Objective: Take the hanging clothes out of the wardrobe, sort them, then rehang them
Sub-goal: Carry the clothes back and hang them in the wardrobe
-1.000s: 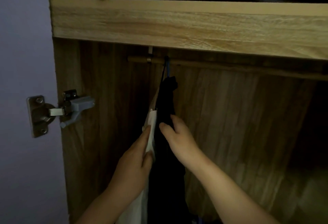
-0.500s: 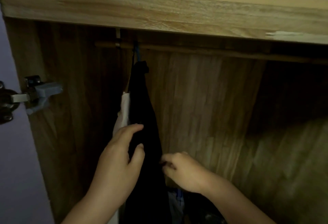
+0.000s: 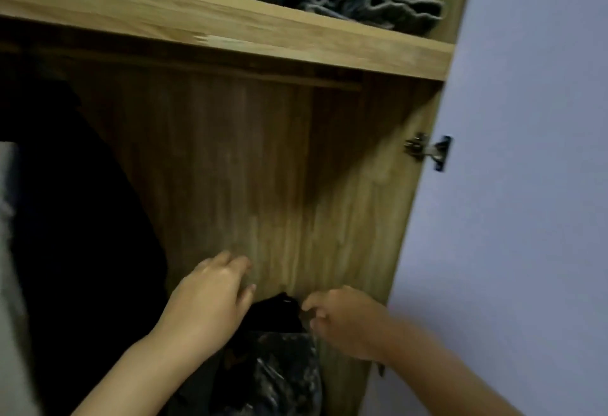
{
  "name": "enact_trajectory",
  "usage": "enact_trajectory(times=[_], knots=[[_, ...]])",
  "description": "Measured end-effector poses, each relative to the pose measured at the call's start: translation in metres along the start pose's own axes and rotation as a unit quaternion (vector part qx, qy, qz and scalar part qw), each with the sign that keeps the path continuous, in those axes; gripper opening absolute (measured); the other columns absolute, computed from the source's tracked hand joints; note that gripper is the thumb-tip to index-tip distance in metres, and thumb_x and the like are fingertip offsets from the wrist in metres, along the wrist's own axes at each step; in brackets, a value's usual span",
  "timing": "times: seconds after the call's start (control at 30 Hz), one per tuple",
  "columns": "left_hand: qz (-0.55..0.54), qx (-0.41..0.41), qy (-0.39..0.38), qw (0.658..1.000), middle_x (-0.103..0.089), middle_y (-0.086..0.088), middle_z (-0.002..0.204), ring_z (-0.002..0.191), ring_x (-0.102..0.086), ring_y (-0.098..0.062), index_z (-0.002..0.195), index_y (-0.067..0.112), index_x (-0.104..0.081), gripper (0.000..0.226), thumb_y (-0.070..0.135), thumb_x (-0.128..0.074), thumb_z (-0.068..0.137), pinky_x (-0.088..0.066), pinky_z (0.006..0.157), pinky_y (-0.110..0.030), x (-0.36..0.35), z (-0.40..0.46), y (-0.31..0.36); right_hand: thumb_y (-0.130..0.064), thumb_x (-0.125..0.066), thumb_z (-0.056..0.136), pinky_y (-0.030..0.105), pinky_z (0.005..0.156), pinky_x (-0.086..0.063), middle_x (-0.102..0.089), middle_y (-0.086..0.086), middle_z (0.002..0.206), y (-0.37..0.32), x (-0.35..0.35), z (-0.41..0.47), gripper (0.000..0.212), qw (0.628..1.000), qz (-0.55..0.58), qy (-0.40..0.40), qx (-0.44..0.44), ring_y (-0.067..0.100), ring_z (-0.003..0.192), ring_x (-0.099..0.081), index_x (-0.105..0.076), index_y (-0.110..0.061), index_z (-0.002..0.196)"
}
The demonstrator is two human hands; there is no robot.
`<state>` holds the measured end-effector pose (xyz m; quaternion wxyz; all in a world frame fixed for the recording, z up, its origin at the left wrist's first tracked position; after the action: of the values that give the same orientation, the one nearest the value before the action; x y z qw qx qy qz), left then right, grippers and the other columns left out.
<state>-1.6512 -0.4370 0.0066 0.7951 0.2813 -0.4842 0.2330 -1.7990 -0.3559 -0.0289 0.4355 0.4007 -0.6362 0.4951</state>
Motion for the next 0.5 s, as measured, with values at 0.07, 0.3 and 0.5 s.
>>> enact_trajectory(times=[0.07,0.3,0.5], knots=[[0.016,-0.037,-0.089,0.995,-0.052,0.009,0.121,0.112,-0.049,-0.011,0.125,0.028,-0.049,0.034,0.042,-0.044,0.094,-0.045,0.092,-0.025,-0.024,-0.001,0.031,-0.020,-0.041,0.096,0.032,0.097,-0.043,-0.057,0.008,0.128,0.032,-0.001,-0.037,0.033,0.999,-0.011,0.005,-0.048,0.026,0.118,-0.053,-0.055,-0.017,0.125],[-0.014,-0.161,-0.269,0.950,-0.049,0.004,0.131,0.117,-0.048,-0.012,0.132,0.024,-0.044,0.041,0.043,-0.041,0.096,-0.041,0.099,-0.027,-0.080,-0.011,0.155,-0.025,-0.041,0.098,0.030,0.098,-0.041,-0.052,0.007,0.134,0.114,0.006,-0.164,0.037,0.981,0.018,0.031,-0.191,0.025,0.120,-0.051,-0.047,-0.023,0.134],[-0.017,-0.293,-0.286,0.912,-0.049,0.000,0.115,0.112,-0.050,-0.015,0.118,0.016,-0.047,0.034,0.042,-0.039,0.097,-0.038,0.088,-0.021,-0.118,-0.019,0.254,-0.022,-0.044,0.097,0.025,0.098,-0.037,-0.056,0.006,0.129,0.162,0.010,-0.251,0.036,0.951,0.014,0.084,-0.297,0.024,0.121,-0.049,-0.051,-0.019,0.132]])
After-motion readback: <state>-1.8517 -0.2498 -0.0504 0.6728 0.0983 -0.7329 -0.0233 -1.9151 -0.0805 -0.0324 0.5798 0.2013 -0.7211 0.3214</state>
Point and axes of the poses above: each hand's wrist, its own z-axis towards the middle knuckle, its own x-axis out of the back of the hand, y = z × x, the point moved 5 cm from there along z, towards the middle knuckle
